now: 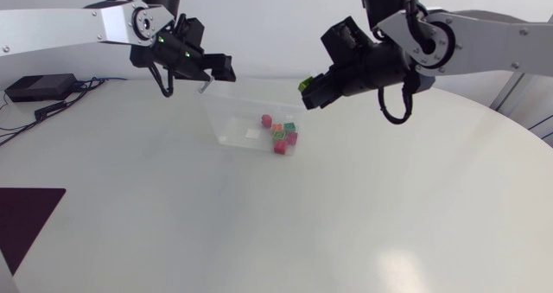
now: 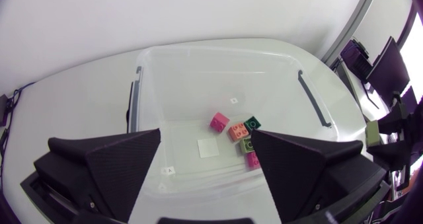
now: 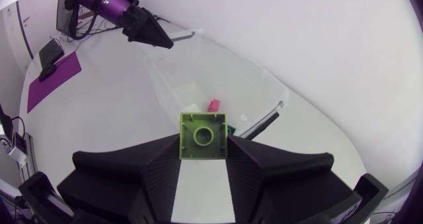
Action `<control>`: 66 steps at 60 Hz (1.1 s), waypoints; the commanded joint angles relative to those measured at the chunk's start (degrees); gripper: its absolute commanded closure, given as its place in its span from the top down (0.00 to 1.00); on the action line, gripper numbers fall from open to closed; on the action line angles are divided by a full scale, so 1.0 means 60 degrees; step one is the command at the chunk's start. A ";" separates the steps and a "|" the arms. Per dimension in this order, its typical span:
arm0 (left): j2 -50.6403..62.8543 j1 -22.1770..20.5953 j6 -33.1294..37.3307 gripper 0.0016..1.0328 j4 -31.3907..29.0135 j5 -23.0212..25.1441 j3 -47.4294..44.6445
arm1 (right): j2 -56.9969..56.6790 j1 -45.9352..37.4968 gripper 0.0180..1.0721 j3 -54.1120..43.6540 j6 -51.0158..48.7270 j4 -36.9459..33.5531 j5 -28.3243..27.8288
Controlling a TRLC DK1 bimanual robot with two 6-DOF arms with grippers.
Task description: Place the duplo bricks in the container
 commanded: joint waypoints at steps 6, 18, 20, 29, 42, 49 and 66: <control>-0.1649 0.0314 -0.0202 0.97 -0.0155 0.0007 -0.0663 | 0.1009 0.0111 0.23 0.0801 0.0425 0.0399 0.0073; -0.3465 0.0592 -0.0114 0.97 -0.0229 0.0007 -0.1894 | 0.1903 0.0257 0.23 0.1885 0.0454 0.0545 0.0073; -0.3729 0.0621 -0.0085 0.97 -0.0214 0.0007 -0.2128 | 0.2049 0.0257 0.23 0.2061 0.0454 0.0575 0.0073; -0.5120 0.0709 0.0061 0.97 -0.0111 -0.0036 -0.3681 | 0.3016 0.0287 0.24 0.3013 0.0454 0.0648 0.0073; -0.6776 0.0709 0.0149 0.97 0.0943 -0.0930 -0.6113 | 0.4085 0.0550 0.47 0.3804 0.0352 0.0721 0.0484; -0.7552 0.0870 0.0120 0.97 0.1207 -0.1736 -0.7153 | 0.4129 0.0565 0.96 0.3804 0.0352 0.0780 0.0542; -0.9544 0.1486 0.0735 0.97 0.1969 -0.1941 -0.8969 | 0.2313 0.0360 0.96 0.2075 0.0410 0.1512 0.0938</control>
